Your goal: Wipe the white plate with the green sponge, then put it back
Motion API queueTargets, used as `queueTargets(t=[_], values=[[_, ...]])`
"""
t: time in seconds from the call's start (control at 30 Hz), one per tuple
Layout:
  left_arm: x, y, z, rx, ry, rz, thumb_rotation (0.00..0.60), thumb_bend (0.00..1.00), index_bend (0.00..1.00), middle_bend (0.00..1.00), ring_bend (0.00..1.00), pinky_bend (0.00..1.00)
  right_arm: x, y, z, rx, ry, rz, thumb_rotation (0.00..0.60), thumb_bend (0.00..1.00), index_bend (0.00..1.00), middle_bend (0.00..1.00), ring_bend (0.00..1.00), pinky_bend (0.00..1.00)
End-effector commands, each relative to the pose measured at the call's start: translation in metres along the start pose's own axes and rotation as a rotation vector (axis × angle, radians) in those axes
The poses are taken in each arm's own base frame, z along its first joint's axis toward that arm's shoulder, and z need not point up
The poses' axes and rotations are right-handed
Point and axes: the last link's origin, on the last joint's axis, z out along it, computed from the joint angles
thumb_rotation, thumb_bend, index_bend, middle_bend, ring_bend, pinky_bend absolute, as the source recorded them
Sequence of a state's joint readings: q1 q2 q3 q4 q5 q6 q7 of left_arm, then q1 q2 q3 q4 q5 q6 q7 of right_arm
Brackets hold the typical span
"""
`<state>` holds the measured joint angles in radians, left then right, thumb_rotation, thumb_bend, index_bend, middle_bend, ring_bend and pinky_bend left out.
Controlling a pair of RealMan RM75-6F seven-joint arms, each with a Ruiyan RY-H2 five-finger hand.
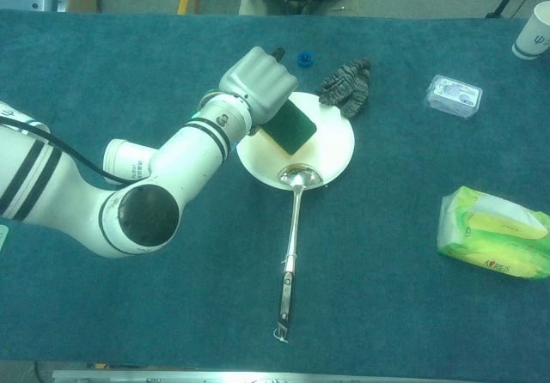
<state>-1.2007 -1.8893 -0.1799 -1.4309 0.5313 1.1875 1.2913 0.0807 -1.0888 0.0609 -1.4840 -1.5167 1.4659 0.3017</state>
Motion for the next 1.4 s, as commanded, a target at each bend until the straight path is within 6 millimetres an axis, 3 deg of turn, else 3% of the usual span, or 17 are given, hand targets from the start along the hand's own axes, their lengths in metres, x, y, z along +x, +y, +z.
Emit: queueTargets(t=[0.03, 0.7, 1.23, 1.4], values=[[-0.003, 0.004, 0.003, -0.010, 0.003, 0.017, 0.600, 0.25, 0.41, 0.25, 0.05, 0.24, 0.000, 0.001, 0.000, -0.003, 0.000, -0.001, 0.600, 0.32, 0.17, 0.24, 0.12, 0.26], [-0.018, 0.021, 0.023, -0.023, 0.048, 0.216, 0.600, 0.25, 0.42, 0.25, 0.05, 0.24, 0.002, 0.007, 0.001, -0.028, 0.006, 0.000, 0.600, 0.32, 0.17, 0.24, 0.12, 0.26], [-0.021, -0.007, 0.037, 0.061, 0.093, 0.385, 0.600, 0.25, 0.43, 0.25, 0.05, 0.24, 0.002, 0.006, 0.001, -0.027, 0.006, 0.001, 0.600, 0.32, 0.17, 0.24, 0.12, 0.26], [-0.025, -0.007, 0.035, 0.061, 0.083, 0.414, 0.600, 0.25, 0.43, 0.25, 0.05, 0.24, 0.002, 0.005, 0.002, -0.024, 0.005, 0.001, 0.600, 0.32, 0.17, 0.24, 0.12, 0.26]])
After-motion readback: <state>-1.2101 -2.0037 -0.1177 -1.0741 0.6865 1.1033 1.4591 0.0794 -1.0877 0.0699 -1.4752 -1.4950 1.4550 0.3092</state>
